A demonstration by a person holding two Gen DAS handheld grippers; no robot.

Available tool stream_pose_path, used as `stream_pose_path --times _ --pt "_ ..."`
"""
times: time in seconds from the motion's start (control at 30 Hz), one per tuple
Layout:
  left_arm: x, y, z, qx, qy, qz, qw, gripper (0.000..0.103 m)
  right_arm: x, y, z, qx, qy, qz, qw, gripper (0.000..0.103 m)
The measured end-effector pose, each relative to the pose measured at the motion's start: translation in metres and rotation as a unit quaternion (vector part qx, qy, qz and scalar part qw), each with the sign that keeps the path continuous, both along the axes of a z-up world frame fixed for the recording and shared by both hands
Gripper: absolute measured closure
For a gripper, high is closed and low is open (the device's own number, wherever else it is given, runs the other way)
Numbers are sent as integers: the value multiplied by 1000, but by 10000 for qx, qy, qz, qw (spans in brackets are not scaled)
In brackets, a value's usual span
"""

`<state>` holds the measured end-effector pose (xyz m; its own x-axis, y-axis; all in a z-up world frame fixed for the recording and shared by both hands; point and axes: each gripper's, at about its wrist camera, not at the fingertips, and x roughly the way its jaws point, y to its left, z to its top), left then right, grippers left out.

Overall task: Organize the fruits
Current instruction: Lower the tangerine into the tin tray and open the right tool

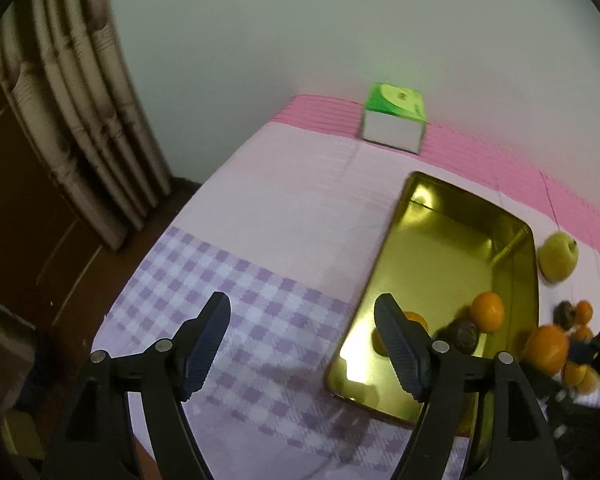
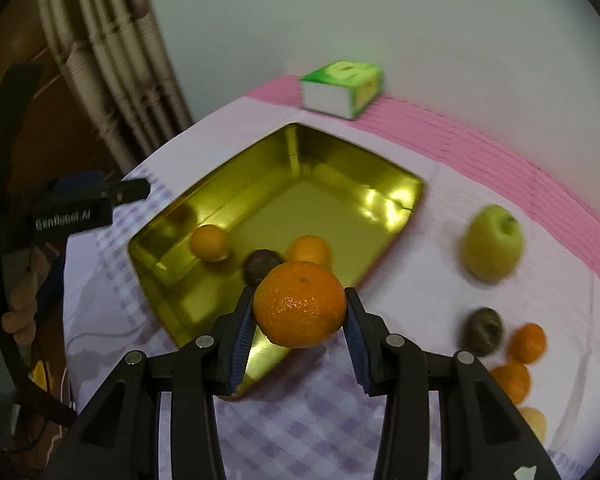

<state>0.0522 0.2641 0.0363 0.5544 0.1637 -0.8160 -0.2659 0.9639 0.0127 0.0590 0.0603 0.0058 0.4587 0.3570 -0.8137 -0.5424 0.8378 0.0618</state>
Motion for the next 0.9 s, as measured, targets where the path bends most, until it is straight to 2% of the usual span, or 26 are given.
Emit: stream_pose_path --times 0.27,0.53,0.9 --pt "3 18 3 -166 -54 233 9996 27 6 28 -22 -337 254 222 9989 64" --pt "3 17 2 -172 -56 179 9997 27 12 37 -36 -558 410 241 9973 64" --pt "3 17 2 -217 -12 250 9995 26 14 45 -42 -677 347 281 9967 63"
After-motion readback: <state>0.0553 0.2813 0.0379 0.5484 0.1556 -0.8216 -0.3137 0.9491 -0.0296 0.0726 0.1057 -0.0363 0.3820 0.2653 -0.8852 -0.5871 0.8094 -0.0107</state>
